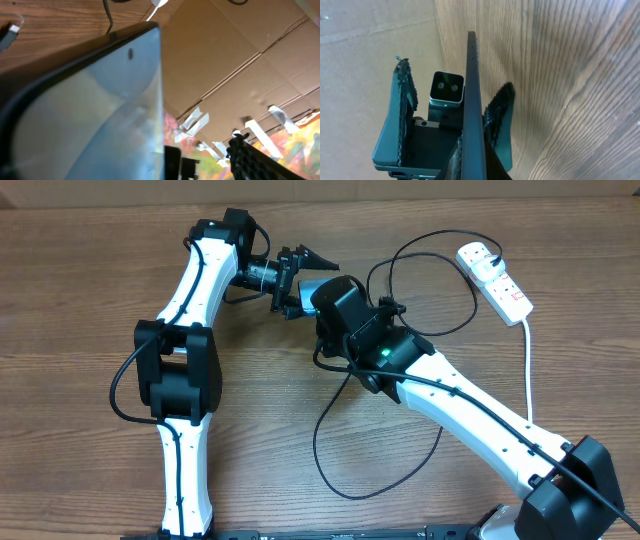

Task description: Plug charger to phone and switch on socket

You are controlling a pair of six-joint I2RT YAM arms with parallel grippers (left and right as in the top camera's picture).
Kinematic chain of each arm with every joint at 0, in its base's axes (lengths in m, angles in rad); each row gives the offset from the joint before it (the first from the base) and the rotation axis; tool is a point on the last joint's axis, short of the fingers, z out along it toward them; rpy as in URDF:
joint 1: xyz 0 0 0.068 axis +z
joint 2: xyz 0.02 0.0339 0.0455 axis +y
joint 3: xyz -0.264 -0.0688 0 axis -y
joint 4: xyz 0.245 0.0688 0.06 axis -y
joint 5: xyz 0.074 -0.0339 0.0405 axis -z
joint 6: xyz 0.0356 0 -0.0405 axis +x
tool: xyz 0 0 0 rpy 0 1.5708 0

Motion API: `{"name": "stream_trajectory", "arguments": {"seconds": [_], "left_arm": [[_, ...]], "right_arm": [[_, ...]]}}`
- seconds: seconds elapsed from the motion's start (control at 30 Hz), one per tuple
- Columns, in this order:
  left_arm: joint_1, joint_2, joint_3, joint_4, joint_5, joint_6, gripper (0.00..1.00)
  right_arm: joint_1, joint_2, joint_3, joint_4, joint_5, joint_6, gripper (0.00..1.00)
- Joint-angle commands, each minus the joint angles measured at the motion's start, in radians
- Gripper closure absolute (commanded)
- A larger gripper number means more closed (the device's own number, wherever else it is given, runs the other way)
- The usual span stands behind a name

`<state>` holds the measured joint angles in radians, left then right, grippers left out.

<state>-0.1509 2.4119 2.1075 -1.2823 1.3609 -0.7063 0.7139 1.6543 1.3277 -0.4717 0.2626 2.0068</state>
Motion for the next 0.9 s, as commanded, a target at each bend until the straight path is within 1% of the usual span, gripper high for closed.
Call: {"name": "stream_trajectory", "arguments": {"seconds": [0.0,0.2,0.3,0.33,0.4,0.5,0.6,0.7,0.8,0.87], "left_arm": [[-0.006,0.0,0.023,0.001,0.019,-0.044,0.28],[-0.006,0.0,0.023,0.001,0.019,-0.043,0.28],[-0.006,0.0,0.023,0.001,0.019,-0.043,0.35],[-0.006,0.0,0.023,0.001,0.019,-0.043,0.39],[-0.006,0.0,0.023,0.001,0.019,-0.043,0.42],[-0.006,0.0,0.023,0.001,0.018,-0.051,0.44],[-0.006,0.0,0.023,0.001,0.018,-0.058,0.51],[-0.006,0.0,0.023,0.001,0.018,-0.061,0.53],[-0.006,0.0,0.023,0.001,0.018,-0.061,0.6],[-0.005,0.0,0.023,0.001,0.018,-0.061,0.62]], "right_arm": [[-0.002,-0.011,0.027,0.011,-0.006,0.101,0.96],[-0.002,-0.011,0.027,0.007,0.035,0.115,0.96],[-0.002,-0.011,0.027,0.007,0.09,0.115,0.96],[-0.002,-0.011,0.027,0.007,0.122,0.115,0.96],[-0.002,-0.011,0.027,0.007,0.167,0.115,0.96],[-0.002,-0.011,0.027,0.018,0.161,0.114,0.96],[-0.002,-0.011,0.027,0.018,0.148,0.114,0.96],[-0.002,-0.011,0.027,0.019,0.148,0.115,0.96],[-0.002,-0.011,0.027,0.023,0.147,0.115,0.96],[-0.002,-0.011,0.027,0.022,0.147,0.118,0.96]]}}
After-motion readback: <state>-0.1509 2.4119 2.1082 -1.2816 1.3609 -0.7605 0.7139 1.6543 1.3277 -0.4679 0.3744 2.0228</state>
